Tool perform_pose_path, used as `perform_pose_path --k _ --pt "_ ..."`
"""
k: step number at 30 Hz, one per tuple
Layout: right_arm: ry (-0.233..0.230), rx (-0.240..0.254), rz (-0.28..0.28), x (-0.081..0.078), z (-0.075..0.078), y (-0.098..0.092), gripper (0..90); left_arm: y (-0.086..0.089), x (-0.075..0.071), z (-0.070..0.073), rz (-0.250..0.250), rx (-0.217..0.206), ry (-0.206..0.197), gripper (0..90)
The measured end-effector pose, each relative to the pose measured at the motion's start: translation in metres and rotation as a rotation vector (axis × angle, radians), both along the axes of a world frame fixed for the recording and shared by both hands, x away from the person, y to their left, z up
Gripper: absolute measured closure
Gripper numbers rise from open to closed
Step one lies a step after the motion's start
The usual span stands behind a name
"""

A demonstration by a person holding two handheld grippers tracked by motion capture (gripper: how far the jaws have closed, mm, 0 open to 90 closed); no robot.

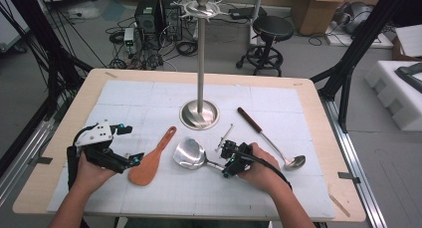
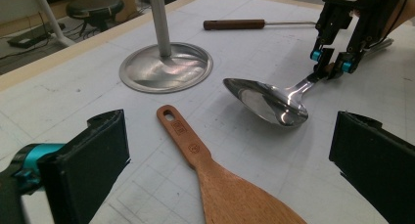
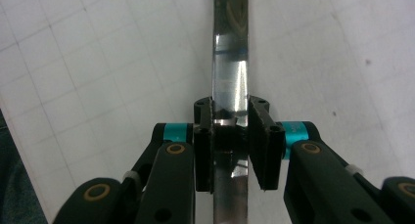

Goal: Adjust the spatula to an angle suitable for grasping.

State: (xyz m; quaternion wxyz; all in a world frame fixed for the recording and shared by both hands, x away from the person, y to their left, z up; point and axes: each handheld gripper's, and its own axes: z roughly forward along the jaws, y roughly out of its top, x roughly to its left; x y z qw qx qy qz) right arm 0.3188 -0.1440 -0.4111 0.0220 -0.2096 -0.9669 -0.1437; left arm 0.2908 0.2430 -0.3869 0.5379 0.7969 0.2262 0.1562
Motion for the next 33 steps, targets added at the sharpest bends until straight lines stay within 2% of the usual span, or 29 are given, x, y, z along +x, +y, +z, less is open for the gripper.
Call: perform_pose_path --k 6,12,13,14,15,16,17,19,21,27,30,33 --pt "0.004 0.006 0.031 0.004 0.0 0.017 74.8 0.0 0.0 0.001 -0.002 -0.002 -0.001 1.7" --pt "0.008 0.004 0.041 0.006 0.0 0.026 74.4 0.001 0.0 0.001 -0.001 -0.006 -0.001 1.7" --pt "0.018 0.012 0.041 0.007 0.0 0.026 72.3 0.001 0.0 0.001 0.001 -0.008 -0.002 1.7" --pt "0.002 0.022 0.05 0.007 0.0 0.025 66.8 0.001 0.0 0.001 0.0 -0.009 -0.001 1.7" --pt "0.002 0.022 0.05 0.007 0.0 0.025 66.8 0.001 0.0 0.001 0.0 -0.009 -0.001 1.7" --pt "-0.013 0.036 0.041 0.007 0.003 0.023 63.2 0.001 0.0 0.001 0.0 -0.008 -0.001 1.7" --pt "-0.011 0.087 0.02 0.007 0.01 0.017 59.0 0.001 -0.001 0.001 0.001 -0.008 -0.001 1.7" --pt "-0.022 0.093 0.012 0.007 0.013 0.015 57.1 0.001 -0.001 0.001 -0.003 -0.003 -0.003 1.7" --pt "-0.036 0.091 -0.014 0.006 0.019 0.001 53.8 0.001 -0.001 0.001 -0.004 -0.003 -0.004 1.7" --pt "-0.051 0.079 -0.044 0.002 0.021 -0.02 52.6 0.002 -0.002 0.002 0.003 -0.009 -0.008 1.7" --pt "-0.034 0.056 -0.059 -0.003 0.018 -0.026 52.7 0.002 -0.001 0.002 0.002 -0.008 -0.006 1.7" --pt "-0.02 0.036 -0.05 -0.006 0.011 -0.027 53.7 0.001 -0.001 0.002 -0.002 -0.004 -0.003 1.7"
